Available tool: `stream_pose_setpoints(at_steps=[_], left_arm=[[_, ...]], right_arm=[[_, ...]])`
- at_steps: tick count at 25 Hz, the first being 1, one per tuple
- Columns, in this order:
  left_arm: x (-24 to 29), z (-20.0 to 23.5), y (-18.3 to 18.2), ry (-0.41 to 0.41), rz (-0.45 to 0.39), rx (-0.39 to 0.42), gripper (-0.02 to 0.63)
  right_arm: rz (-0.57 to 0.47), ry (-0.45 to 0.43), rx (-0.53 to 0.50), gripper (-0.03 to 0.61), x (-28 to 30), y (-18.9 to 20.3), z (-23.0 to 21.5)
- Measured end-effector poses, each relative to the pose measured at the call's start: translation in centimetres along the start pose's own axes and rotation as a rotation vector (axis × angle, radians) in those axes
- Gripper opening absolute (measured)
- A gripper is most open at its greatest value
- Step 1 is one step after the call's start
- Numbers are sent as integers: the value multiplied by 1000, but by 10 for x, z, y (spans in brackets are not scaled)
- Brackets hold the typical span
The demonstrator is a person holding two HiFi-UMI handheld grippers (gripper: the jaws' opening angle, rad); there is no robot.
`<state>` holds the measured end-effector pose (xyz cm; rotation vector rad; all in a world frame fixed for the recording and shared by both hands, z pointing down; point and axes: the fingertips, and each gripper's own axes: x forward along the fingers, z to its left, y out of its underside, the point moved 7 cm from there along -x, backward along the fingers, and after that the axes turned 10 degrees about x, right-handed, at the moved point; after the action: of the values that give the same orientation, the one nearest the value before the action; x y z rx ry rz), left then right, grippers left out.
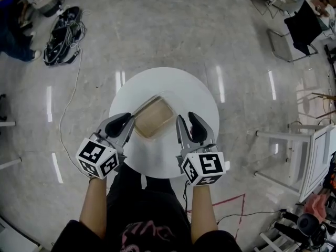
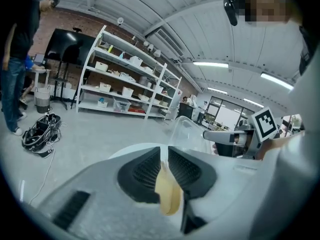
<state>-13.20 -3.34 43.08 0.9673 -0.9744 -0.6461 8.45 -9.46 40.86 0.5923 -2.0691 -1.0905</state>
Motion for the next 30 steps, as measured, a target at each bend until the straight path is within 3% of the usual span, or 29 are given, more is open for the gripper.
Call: stream_pose_setpoints(at_steps=[30], left_arm=[[-33,-36,-80,-30,-130,135,44]], right_arm=[[-178,-45,-61,135,-51,-73,28]])
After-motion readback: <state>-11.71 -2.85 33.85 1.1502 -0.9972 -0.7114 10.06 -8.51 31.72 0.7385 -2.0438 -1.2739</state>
